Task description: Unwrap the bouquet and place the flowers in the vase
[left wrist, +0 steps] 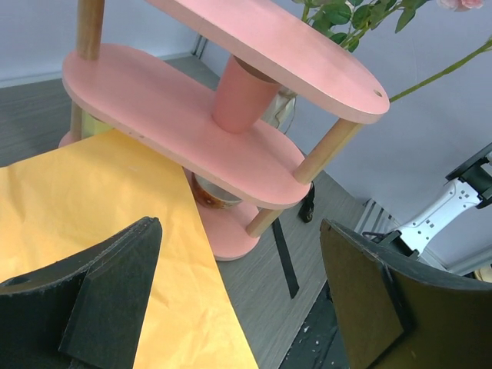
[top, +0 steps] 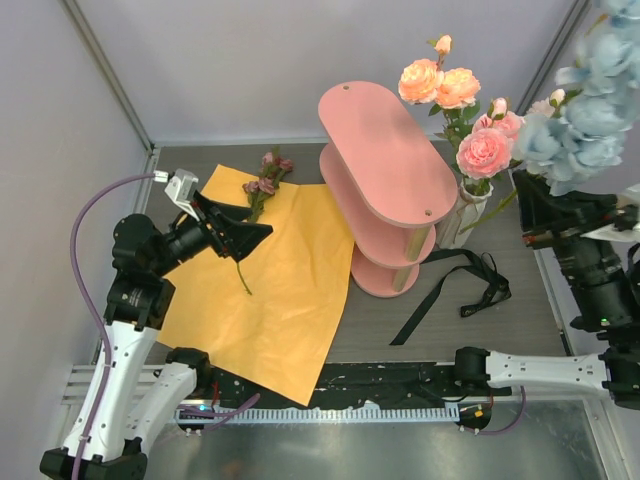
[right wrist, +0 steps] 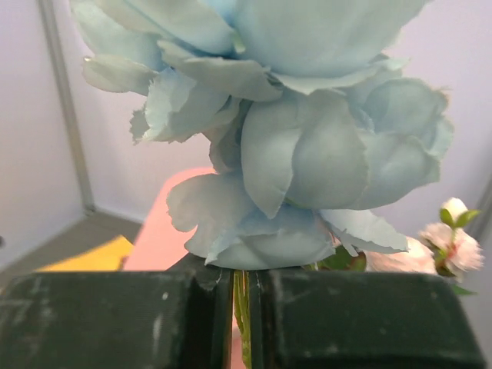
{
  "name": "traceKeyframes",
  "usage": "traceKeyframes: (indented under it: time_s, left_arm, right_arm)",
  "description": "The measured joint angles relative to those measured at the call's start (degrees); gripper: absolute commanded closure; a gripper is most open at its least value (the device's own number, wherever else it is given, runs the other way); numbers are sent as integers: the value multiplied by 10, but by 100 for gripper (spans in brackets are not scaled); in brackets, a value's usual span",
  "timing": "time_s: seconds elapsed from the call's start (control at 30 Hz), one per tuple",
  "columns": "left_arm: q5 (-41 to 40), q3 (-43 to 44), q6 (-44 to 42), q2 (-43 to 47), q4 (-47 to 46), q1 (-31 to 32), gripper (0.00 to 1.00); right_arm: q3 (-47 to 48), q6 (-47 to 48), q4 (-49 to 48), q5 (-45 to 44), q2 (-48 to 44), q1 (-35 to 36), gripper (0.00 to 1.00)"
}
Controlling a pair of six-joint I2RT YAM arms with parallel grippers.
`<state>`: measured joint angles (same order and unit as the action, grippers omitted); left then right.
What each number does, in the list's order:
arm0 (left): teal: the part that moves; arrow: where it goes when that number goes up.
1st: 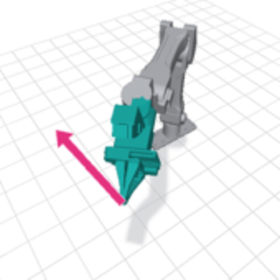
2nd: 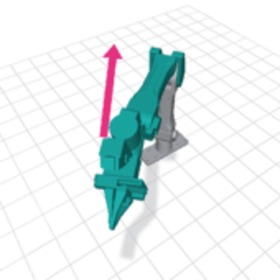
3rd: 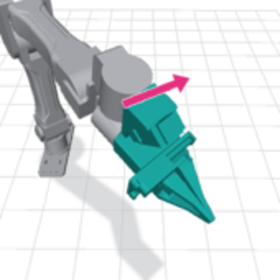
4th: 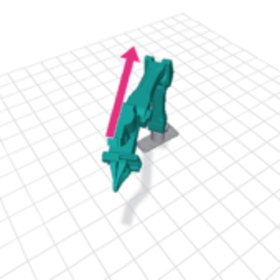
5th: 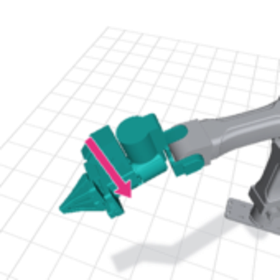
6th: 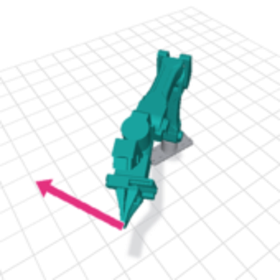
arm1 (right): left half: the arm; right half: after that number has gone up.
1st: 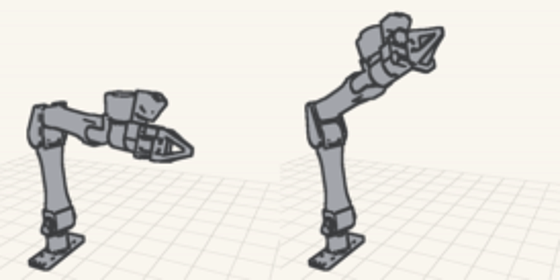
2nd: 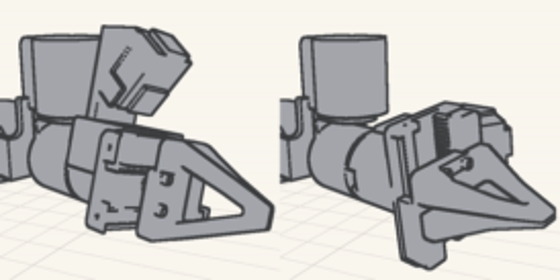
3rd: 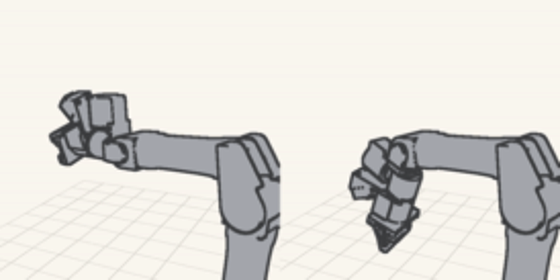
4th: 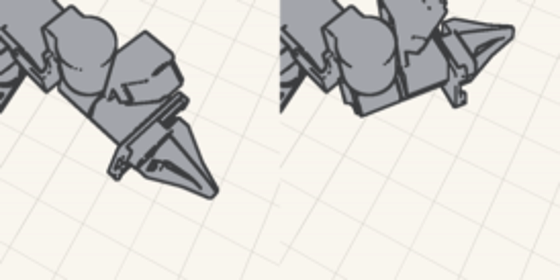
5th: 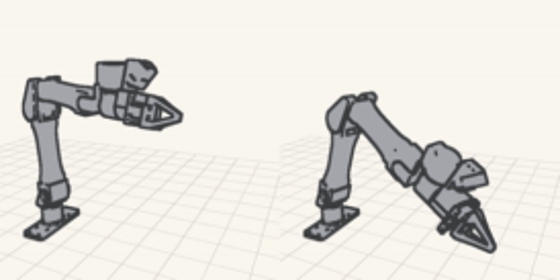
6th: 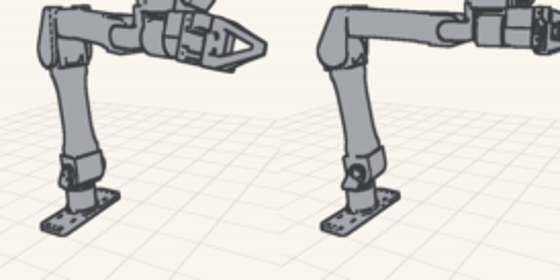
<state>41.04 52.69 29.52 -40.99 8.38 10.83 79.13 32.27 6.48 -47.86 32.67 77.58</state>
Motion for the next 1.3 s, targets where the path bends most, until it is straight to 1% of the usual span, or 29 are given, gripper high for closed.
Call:
traceKeyframes:
  time_s: [0.07, 0.17, 0.23, 0.3, 0.37, 0.43, 0.57, 0.73, 0.87, 0.97, 1.03, 1.1, 1.17, 1.23, 1.3]
  left_arm:
    - [0, 0, 1, 0, 0, 0, 12]
    - [1, 0, 0, 0, 0, 0, 12]
    - [1, 0, 1, -1, 0, 0, 12]
    - [2, 0, 2, -2, 0, 0, 12]
    - [2, -1, 4, -5, -7, 0, 12]
    - [3, -1, 7, -8, -14, 0, 12]
    - [7, -6, 18, -13, -28, 0, 12]
    - [10, -8, 28, -13, -35, 0, 12]
    - [11, -11, 31, -11, -40, 0, 12]
    - [11, -14, 31, -10, -43, 0, 12]
    - [11, -15, 32, -7, -43, 0, 12]
    - [11, -15, 32, -3, -43, 0, 11]
    - [11, -15, 31, 2, -42, 0, 11]
    - [11, -15, 30, 7, -41, 0, 12]
    - [12, -15, 28, 11, -36, 0, 11]
  right_arm:
    - [-28, 41, 0, -43, 4, 0, 99]
    - [-34, 84, -11, -87, 8, 0, 99]
    - [-41, 118, -44, -115, 3, 0, 99]
    - [-68, 168, -119, -148, -5, 0, 99]
    - [-116, 240, -227, -179, -12, -1, 99]
    - [-163, 304, -330, -197, -8, -1, 99]
    - [-222, 389, -488, -212, 16, -1, 99]
    - [-231, 452, -610, -217, 54, -1, 99]
    - [-231, 472, -665, -218, 84, -3, 99]
    - [-231, 471, -685, -219, 111, -25, 99]
    - [-231, 461, -688, -220, 130, -58, 99]
    - [-231, 426, -663, -219, 143, -99, 99]
    - [-230, 355, -612, -215, 146, -156, 99]
    - [-220, 252, -499, -192, 146, -246, 99]
    - [-204, 164, -413, -162, 149, -317, 99]
